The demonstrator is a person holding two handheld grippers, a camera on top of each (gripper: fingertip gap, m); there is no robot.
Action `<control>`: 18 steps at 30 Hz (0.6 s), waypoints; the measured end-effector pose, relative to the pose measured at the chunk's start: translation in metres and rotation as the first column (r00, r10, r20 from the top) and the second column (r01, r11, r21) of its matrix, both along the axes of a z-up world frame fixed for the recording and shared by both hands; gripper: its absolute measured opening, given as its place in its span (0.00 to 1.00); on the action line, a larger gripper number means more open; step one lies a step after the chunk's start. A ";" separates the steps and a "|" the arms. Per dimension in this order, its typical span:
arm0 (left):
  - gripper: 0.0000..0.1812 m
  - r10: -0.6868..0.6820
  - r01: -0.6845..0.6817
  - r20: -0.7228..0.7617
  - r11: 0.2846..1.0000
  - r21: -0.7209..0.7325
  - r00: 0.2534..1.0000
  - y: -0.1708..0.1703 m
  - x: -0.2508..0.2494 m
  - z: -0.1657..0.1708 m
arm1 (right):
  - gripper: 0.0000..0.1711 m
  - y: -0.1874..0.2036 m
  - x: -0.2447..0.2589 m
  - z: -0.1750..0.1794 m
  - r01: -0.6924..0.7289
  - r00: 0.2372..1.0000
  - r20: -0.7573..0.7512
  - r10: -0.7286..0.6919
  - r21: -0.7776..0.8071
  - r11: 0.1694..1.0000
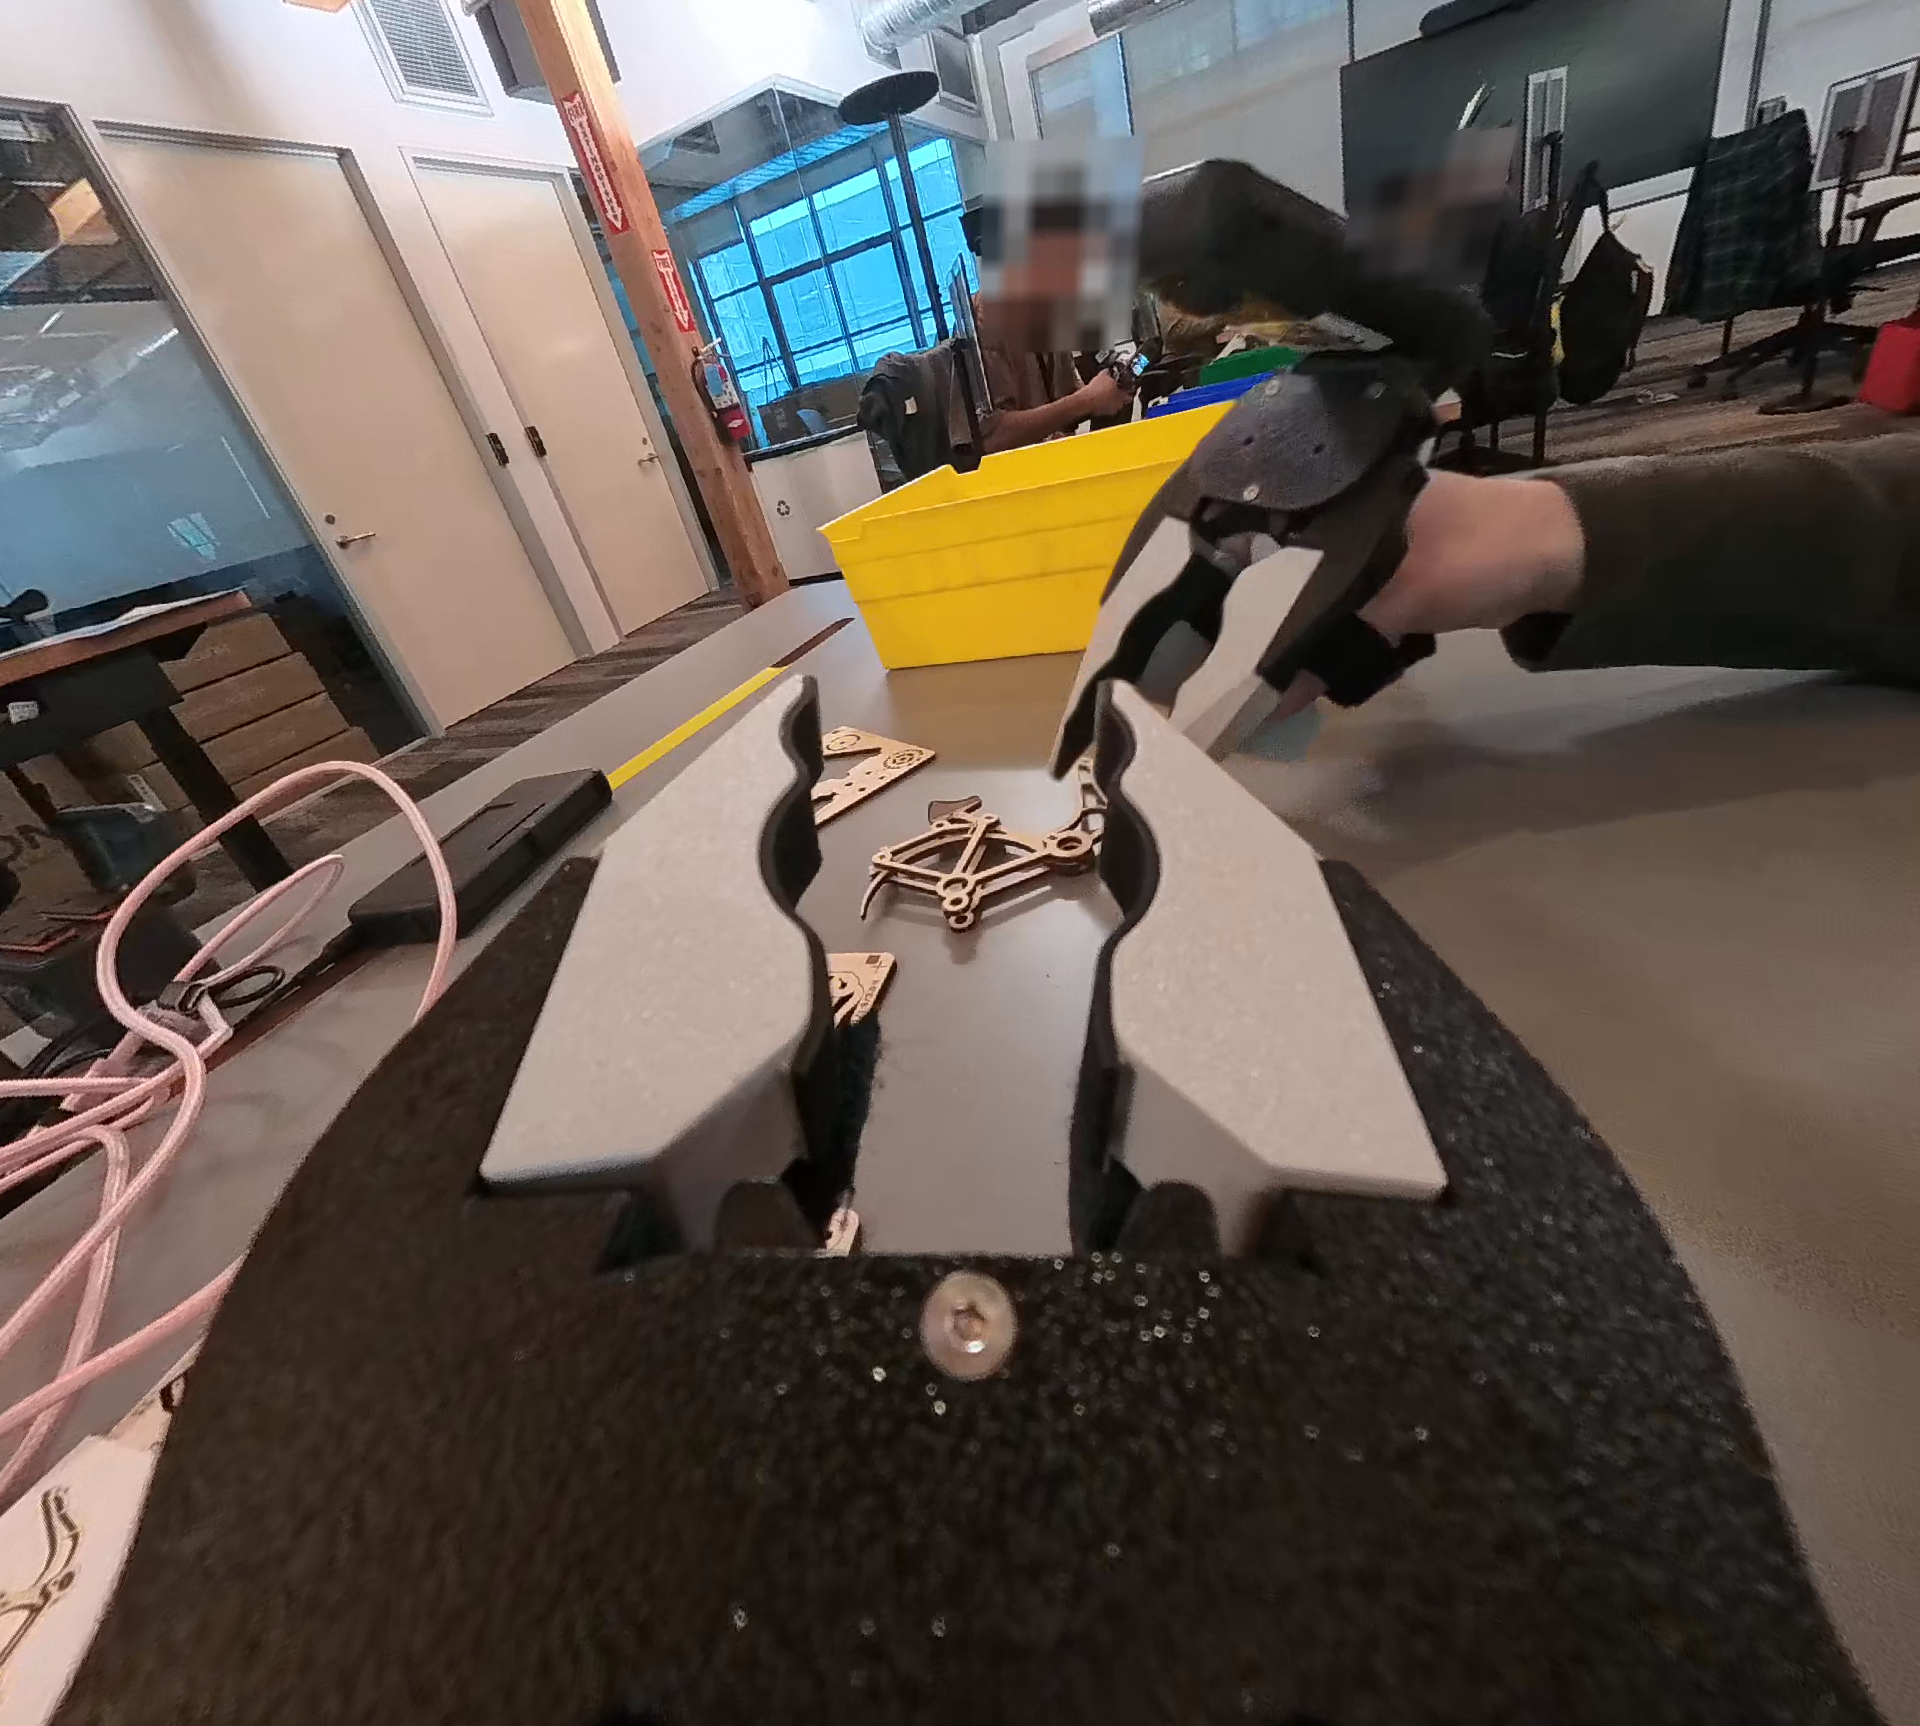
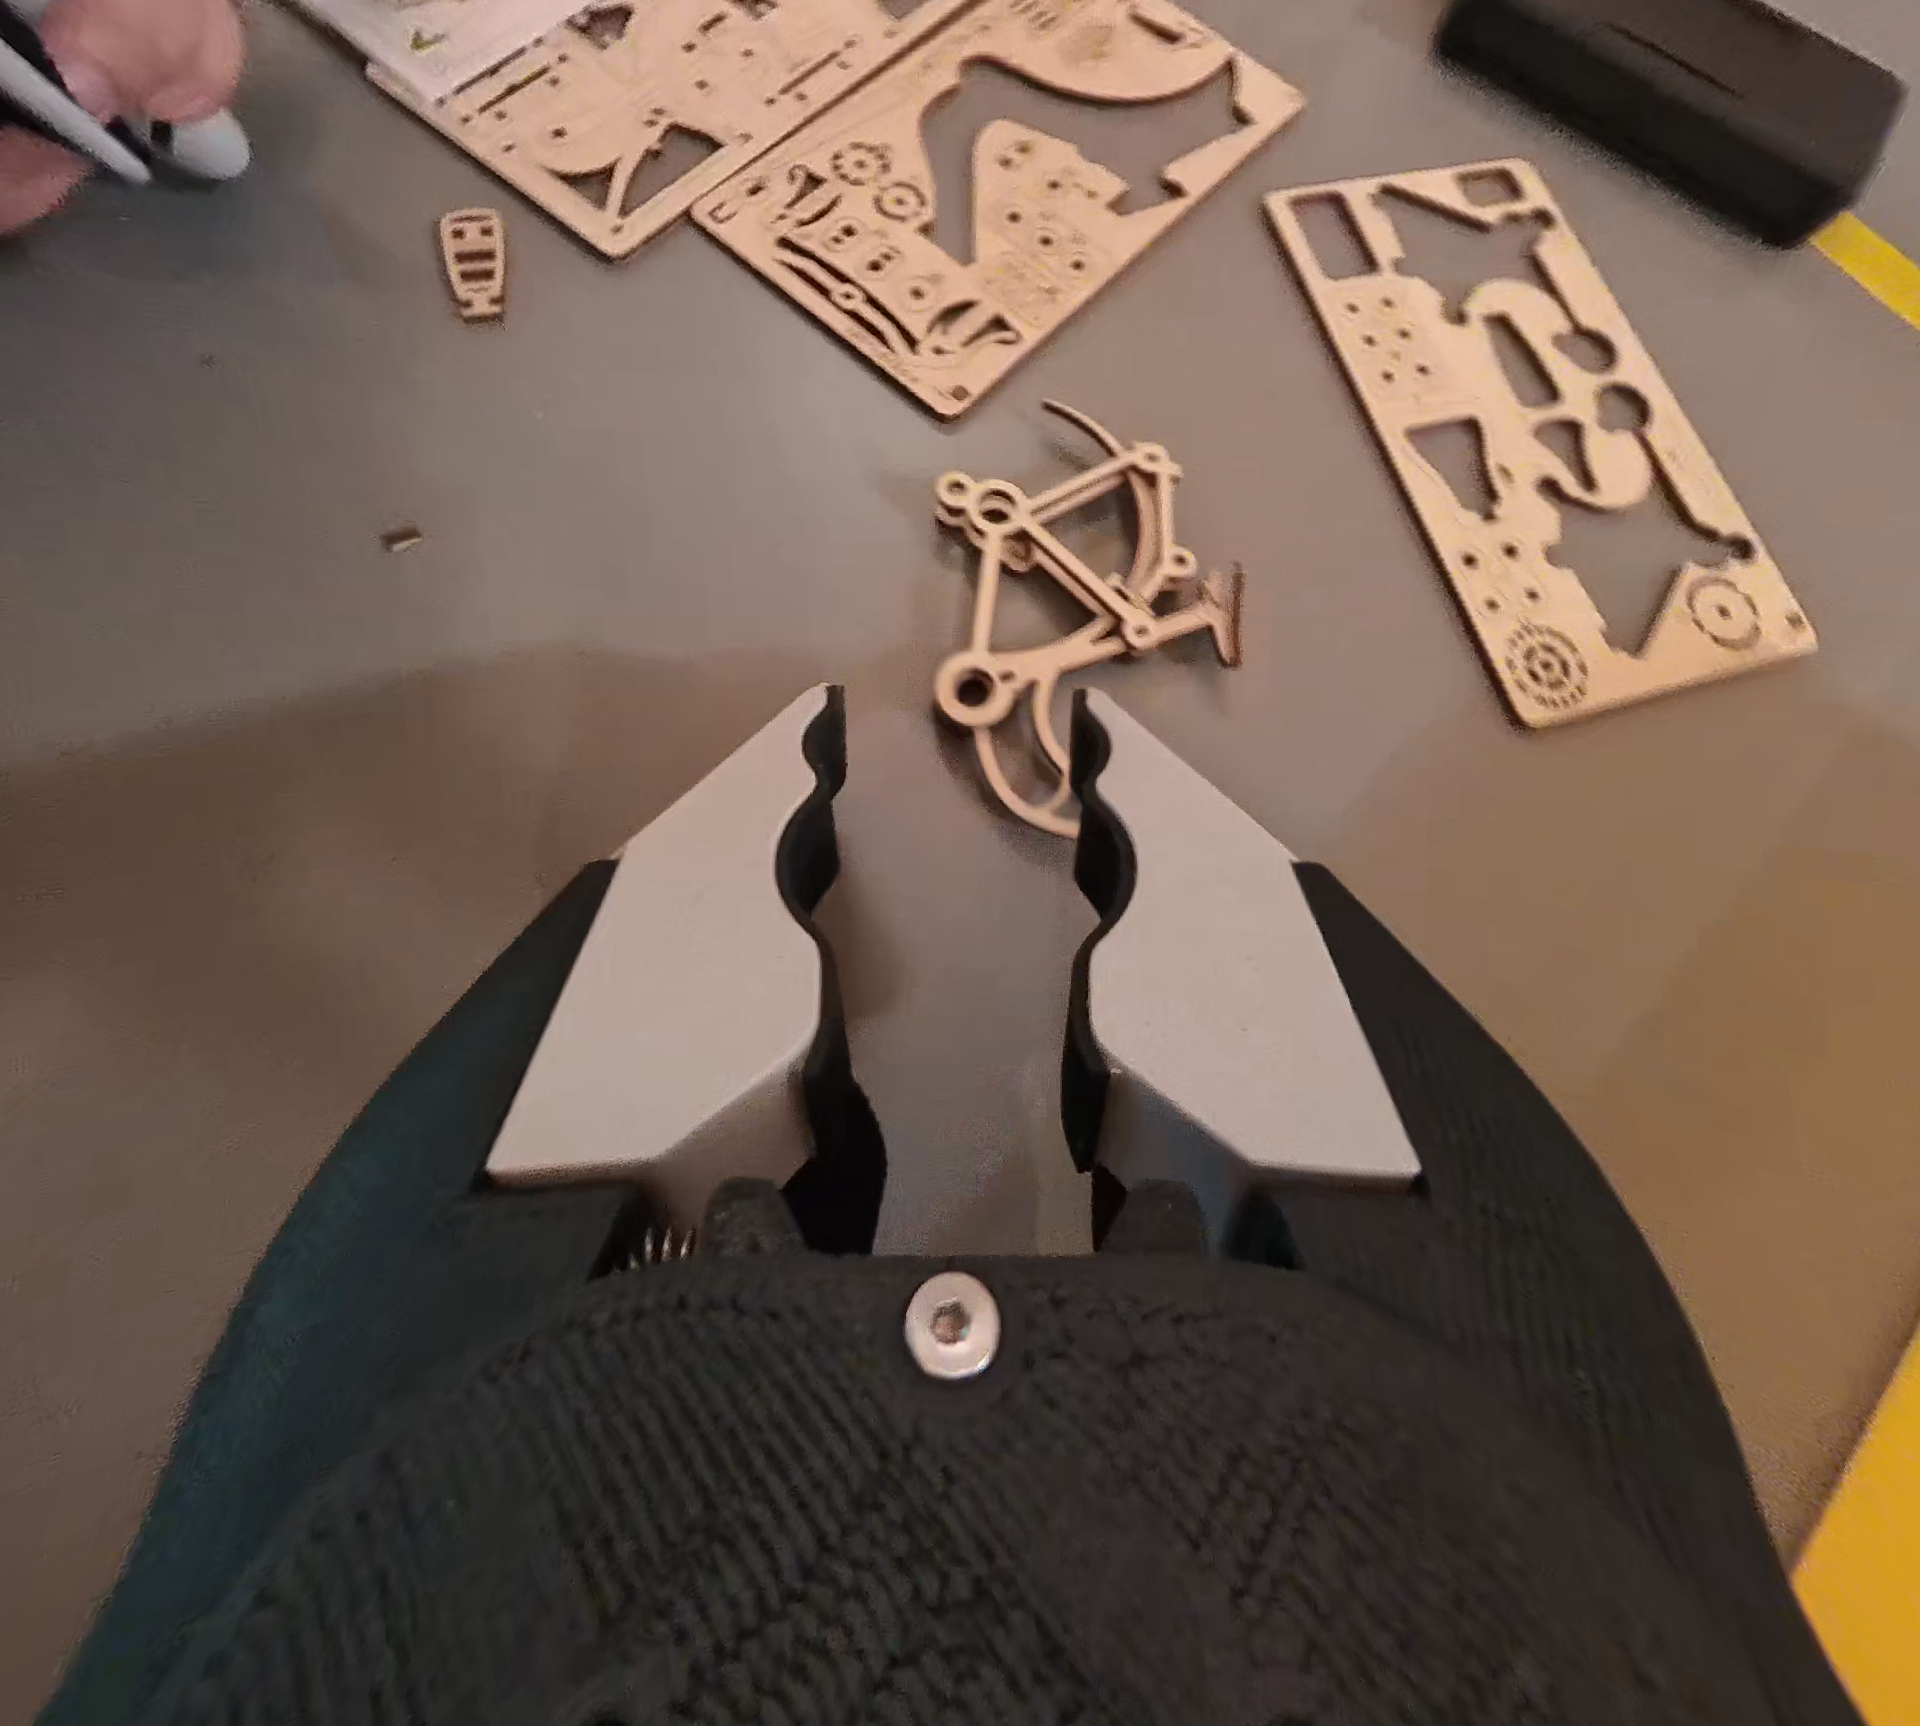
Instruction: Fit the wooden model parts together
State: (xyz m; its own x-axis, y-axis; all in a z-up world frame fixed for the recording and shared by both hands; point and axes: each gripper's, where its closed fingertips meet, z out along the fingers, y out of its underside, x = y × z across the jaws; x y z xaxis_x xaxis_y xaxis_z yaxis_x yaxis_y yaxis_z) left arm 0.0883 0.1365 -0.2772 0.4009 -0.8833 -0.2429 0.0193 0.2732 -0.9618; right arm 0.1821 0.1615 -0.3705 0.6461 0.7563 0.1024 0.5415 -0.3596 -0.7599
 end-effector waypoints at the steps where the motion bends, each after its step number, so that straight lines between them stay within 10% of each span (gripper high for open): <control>1: 0.27 -0.001 0.001 0.000 1.000 0.000 1.000 0.000 0.000 0.000 | 0.23 0.001 -0.006 -0.003 -0.015 0.999 0.028 0.015 -0.001 1.000; 13: 0.27 -0.003 0.003 -0.006 1.000 0.010 1.000 -0.001 0.000 0.000 | 0.10 0.021 -0.022 -0.022 -0.048 0.980 0.185 0.072 -0.129 0.990; 18: 0.27 -0.006 0.006 -0.008 1.000 0.012 1.000 -0.001 0.001 -0.001 | 0.05 -0.001 -0.029 -0.023 -0.283 0.915 0.262 0.306 -0.122 0.951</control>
